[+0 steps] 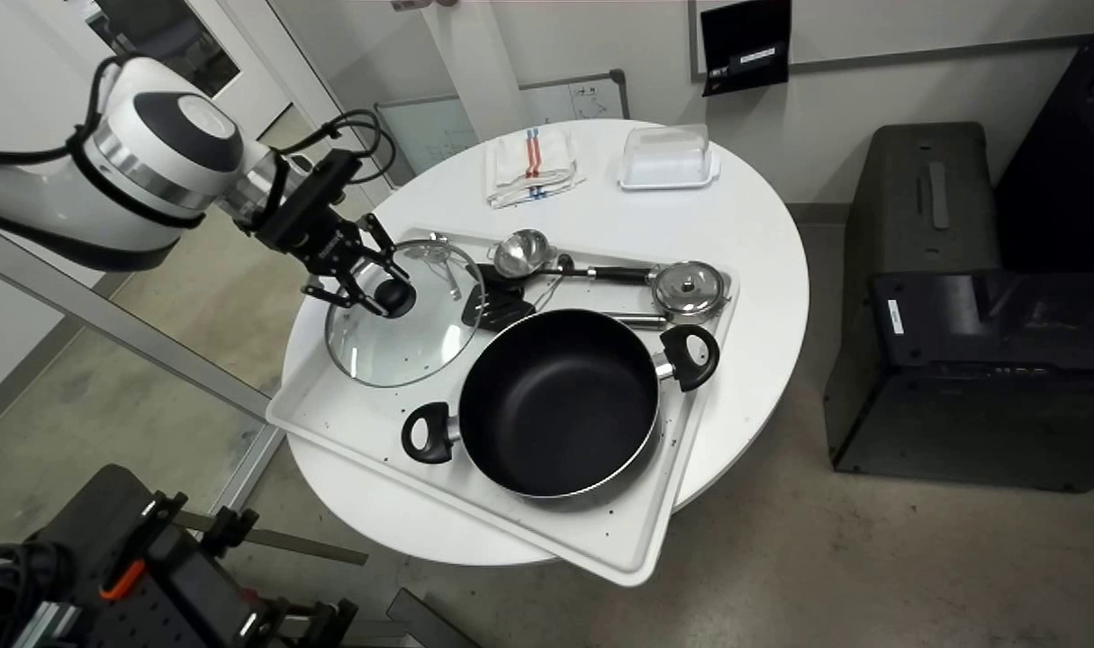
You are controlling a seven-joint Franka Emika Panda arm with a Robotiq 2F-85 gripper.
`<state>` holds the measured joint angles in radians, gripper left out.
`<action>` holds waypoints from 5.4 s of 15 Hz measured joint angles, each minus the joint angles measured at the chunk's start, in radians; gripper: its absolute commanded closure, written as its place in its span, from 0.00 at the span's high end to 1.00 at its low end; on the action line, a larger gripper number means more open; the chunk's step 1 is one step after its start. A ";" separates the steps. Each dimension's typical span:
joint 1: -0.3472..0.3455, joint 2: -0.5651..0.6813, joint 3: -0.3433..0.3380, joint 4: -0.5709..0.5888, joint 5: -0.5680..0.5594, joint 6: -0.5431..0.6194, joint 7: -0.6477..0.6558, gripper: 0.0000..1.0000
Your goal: Put the glass lid on the black pot
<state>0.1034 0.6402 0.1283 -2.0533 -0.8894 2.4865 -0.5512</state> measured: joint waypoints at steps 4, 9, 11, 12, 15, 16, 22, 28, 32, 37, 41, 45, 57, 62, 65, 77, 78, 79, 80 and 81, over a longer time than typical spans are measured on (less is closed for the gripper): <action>0.001 -0.068 0.002 -0.010 0.016 -0.051 0.051 0.26; -0.002 -0.127 -0.003 0.017 0.086 -0.161 0.093 0.26; -0.006 -0.133 -0.011 0.036 0.117 -0.199 0.103 0.26; -0.008 -0.133 -0.017 0.045 0.129 -0.213 0.109 0.26; -0.025 -0.133 -0.042 0.059 0.153 -0.233 0.129 0.26; -0.033 -0.133 -0.052 0.061 0.160 -0.234 0.134 0.26; -0.097 -0.133 -0.093 0.056 0.199 -0.234 0.139 0.26; -0.149 -0.133 -0.121 0.035 0.237 -0.233 0.139 0.26; -0.180 -0.133 -0.144 0.024 0.251 -0.229 0.139 0.26; -0.212 -0.128 -0.167 0.009 0.262 -0.227 0.139 0.26; -0.231 -0.114 -0.178 0.009 0.281 -0.227 0.139 0.26; -0.243 -0.104 -0.183 0.009 0.301 -0.227 0.139 0.26; -0.261 -0.067 -0.198 0.062 0.397 -0.229 0.138 0.26; -0.261 -0.036 -0.198 0.107 0.420 -0.232 0.137 0.26; -0.261 -0.016 -0.198 0.130 0.430 -0.236 0.137 0.26; -0.261 0.043 -0.198 0.194 0.440 -0.287 0.134 0.26; -0.261 0.047 -0.198 0.200 0.442 -0.293 0.134 0.26; -0.261 0.051 -0.198 0.207 0.445 -0.300 0.134 0.26; -0.261 0.054 -0.198 0.213 0.448 -0.306 0.134 0.26; -0.261 0.058 -0.198 0.220 0.451 -0.312 0.134 0.26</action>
<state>-0.1575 0.6983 -0.0697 -1.8334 -0.4384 2.1742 -0.4171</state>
